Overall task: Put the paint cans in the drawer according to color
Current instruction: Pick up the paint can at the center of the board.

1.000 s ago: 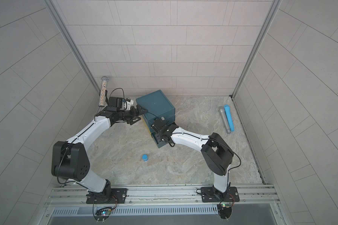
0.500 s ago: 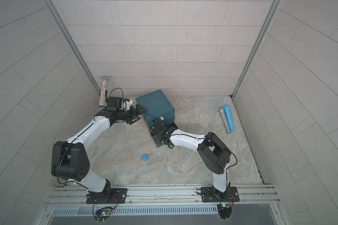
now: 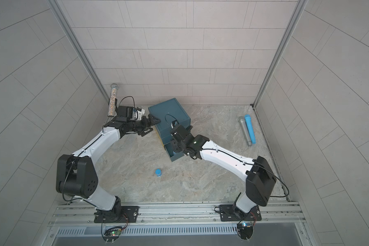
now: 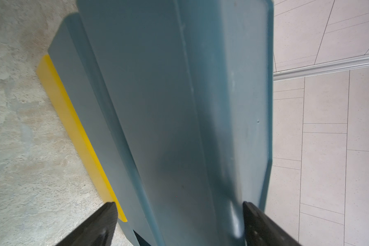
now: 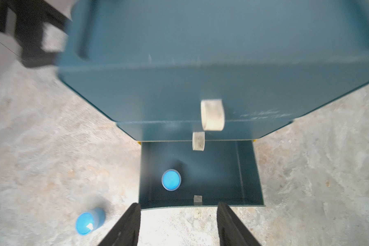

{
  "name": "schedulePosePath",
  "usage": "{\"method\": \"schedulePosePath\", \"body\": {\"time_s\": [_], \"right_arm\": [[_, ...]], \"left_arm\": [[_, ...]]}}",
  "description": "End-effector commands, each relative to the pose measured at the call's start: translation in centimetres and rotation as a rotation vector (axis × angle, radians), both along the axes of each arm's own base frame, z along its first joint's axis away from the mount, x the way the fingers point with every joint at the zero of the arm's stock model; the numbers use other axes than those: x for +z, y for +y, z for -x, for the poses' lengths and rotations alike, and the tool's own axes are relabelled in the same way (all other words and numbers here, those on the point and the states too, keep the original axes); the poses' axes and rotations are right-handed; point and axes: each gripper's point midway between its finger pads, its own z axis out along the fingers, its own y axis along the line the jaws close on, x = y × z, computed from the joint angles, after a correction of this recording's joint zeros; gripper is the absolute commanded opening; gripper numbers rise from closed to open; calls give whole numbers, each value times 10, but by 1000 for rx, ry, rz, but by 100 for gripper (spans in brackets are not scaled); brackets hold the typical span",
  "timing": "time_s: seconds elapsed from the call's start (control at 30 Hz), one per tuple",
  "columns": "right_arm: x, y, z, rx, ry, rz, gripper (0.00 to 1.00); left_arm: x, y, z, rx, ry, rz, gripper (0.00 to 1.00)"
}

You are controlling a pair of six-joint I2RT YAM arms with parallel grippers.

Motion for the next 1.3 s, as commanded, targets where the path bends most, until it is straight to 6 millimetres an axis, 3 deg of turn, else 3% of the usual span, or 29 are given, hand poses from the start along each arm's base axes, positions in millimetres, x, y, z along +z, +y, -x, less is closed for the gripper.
{"method": "schedulePosePath", "body": {"time_s": [0.0, 0.2, 0.43, 0.77, 1.27], "right_arm": [[0, 5, 26, 46, 20, 51, 61], [-36, 42, 71, 141, 91, 6, 60], [-88, 85, 101, 217, 182, 9, 60], [-150, 116, 104, 254, 271, 98, 62], [-185, 125, 104, 261, 305, 137, 54]], "left_arm": [[-31, 9, 12, 23, 110, -62, 97], [-31, 10, 12, 27, 108, -69, 97], [-33, 10, 12, 28, 110, -74, 97], [-32, 10, 12, 28, 109, -75, 97], [-32, 9, 12, 24, 113, -69, 97]]}}
